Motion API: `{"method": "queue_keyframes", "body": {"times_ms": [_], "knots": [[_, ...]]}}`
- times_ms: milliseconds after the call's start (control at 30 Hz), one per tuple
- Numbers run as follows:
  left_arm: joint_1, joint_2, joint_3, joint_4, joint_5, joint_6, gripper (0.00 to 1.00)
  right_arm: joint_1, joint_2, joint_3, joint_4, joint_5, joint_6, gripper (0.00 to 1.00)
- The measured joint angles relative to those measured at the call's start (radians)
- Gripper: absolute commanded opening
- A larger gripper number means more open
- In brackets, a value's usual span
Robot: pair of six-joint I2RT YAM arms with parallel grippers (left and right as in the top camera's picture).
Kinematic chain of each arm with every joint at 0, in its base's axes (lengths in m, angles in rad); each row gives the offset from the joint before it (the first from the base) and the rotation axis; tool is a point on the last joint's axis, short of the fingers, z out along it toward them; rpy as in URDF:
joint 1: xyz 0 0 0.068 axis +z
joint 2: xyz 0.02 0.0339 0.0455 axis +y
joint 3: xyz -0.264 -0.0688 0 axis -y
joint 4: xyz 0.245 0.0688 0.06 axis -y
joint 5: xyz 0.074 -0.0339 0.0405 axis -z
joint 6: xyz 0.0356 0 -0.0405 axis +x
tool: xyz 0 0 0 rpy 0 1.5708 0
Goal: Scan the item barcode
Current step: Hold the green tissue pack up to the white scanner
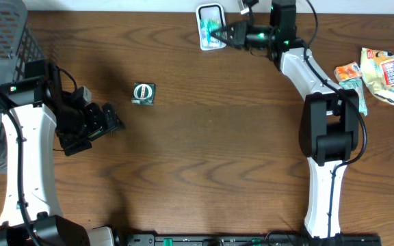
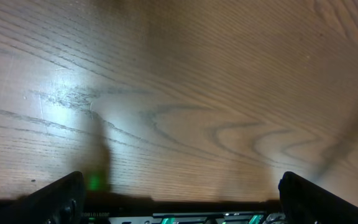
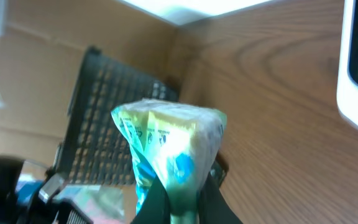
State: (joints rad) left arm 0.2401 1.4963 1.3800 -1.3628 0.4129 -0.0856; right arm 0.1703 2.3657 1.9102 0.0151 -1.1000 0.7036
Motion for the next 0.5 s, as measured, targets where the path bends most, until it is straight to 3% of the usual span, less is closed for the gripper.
{"method": "queue_keyframes", "body": {"times_ms": [100, 233, 367, 500], "knots": [[0.000, 0.000, 0.000, 0.000, 0.000, 0.000, 0.98, 0.023, 0.000, 0.097, -0.146, 0.124, -0.040, 0.01], [0.000, 0.000, 0.000, 0.000, 0.000, 0.000, 0.98, 0.100, 0.000, 0.288, -0.529, 0.578, -0.259, 0.01], [0.000, 0.000, 0.000, 0.000, 0.000, 0.000, 0.98, 0.193, 0.000, 0.365, -0.528, 0.994, -0.493, 0.01], [0.000, 0.000, 0.000, 0.000, 0.000, 0.000, 0.98, 0.298, 0.010, 0.374, -0.354, 1.356, -0.896, 0.01]]}}
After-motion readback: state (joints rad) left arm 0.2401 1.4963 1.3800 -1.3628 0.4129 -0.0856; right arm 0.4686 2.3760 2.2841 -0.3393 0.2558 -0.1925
